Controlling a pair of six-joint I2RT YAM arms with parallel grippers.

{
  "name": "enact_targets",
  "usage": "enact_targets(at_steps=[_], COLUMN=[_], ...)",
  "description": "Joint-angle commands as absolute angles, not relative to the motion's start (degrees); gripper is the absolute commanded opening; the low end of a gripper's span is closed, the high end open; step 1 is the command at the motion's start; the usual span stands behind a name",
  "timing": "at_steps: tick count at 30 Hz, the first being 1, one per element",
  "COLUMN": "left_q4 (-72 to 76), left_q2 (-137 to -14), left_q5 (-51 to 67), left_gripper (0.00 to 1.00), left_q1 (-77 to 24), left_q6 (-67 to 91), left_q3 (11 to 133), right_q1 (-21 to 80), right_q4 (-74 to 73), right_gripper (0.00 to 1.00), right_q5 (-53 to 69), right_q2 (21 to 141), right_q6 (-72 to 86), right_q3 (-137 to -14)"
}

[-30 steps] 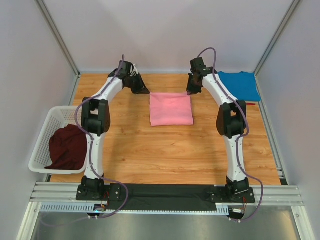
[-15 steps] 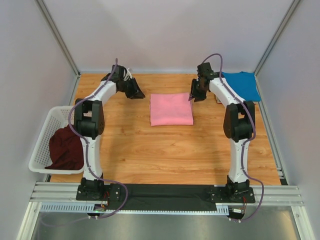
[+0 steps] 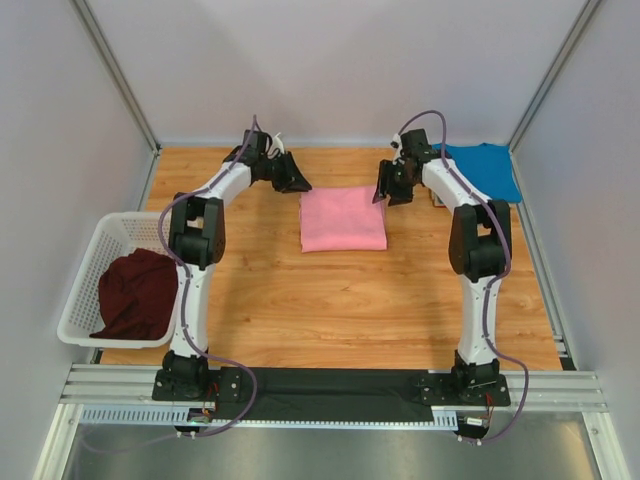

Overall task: Fold and stack the t-shirts
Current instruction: Fold the tshirt

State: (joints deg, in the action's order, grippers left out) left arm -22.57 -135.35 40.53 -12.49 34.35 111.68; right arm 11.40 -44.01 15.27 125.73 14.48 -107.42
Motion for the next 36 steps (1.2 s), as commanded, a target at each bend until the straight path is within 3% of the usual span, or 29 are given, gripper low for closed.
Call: enact_targets(at_steps=[1,9,11,18,21,23,24,29,32,35,36], left_q4=[-20.39,-16.97,-14.17,-9.41,-9.58,-11.15,-12.21,-15.81,-16.96,-16.17,-16.35], left_q2=[-140.53,-148.79,-149.41,-151.09,-148.37,-144.95,-143.89,-134.15,-127.12,-121.84,-120.77], left_q5=[42.1,44.56,44.56,47.1,48.07,47.9,46.94,47.2,46.14,46.85,46.93], left_gripper=[0.27,0.29,0.3,0.32,0.34,0.35,0.38,0.4,0.4,0.4,0.4], left_q1=[-12.04,-11.25,-10.81,-9.85,-9.15,-8.62,-7.74,-5.63,-6.5,-9.04,-10.97], left_q6=[35.77,38.57,40.25,46.22,46.32,44.39,43.51,40.54,38.24,37.36,35.7], left_q3=[116.79,127.62,127.53,127.88,126.92,125.34,124.9,116.56,109.27,101.97,100.39], right_q1=[9.67,7.21,6.86,5.71,5.1,4.31,4.05,3.16,3.25,3.78,4.13], right_q4=[-39.91,-38.5,-37.44,-35.59,-35.94,-36.74,-36.83,-39.11,-39.2,-39.02,-39.02], right_gripper=[0.53,0.52,0.48,0.2,0.2,0.29,0.39,0.49,0.48,0.37,0.29], right_q5=[18.36,23.99,25.48,26.01,26.1,26.28,26.37,27.42,28.12,30.67,31.28], right_q2=[130.33,138.25,139.13,140.98,140.8,140.19,139.75,133.87,128.09,122.99,121.92], right_q6=[13.27,13.71,14.85,18.01,18.72,19.85,20.39,21.45,22.15,22.68,22.33], right_q3=[-109.77,-115.22,-115.75,-115.66,-116.98,-118.12,-118.65,-119.18,-115.06,-109.37,-107.86])
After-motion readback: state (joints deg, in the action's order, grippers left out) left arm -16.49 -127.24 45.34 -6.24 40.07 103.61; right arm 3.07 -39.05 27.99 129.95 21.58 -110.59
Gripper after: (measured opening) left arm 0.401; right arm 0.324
